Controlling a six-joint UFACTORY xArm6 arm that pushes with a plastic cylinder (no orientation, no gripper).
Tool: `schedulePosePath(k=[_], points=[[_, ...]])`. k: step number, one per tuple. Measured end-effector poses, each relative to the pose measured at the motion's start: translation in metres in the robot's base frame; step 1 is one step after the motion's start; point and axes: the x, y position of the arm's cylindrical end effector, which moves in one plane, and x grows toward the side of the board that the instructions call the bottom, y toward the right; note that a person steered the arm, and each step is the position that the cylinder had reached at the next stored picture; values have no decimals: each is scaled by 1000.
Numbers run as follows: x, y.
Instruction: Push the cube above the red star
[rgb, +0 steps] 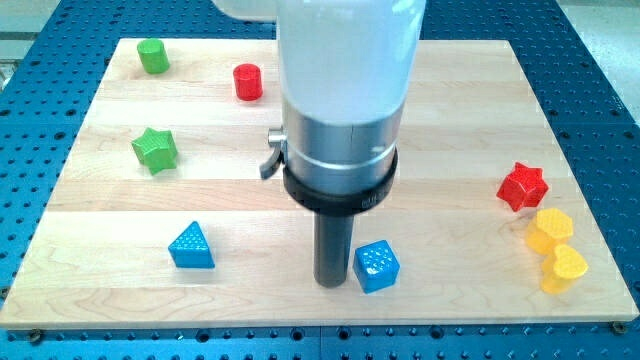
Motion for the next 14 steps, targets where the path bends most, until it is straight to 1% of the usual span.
schedulePosePath(k=[1,3,4,5,6,7,8,9,11,13,14], points=[[7,23],[-13,63],[-3,80],[-15,90],[-51,90],[-52,96],[-12,104],[-22,118],[-102,123],[-165,155],[-169,157]])
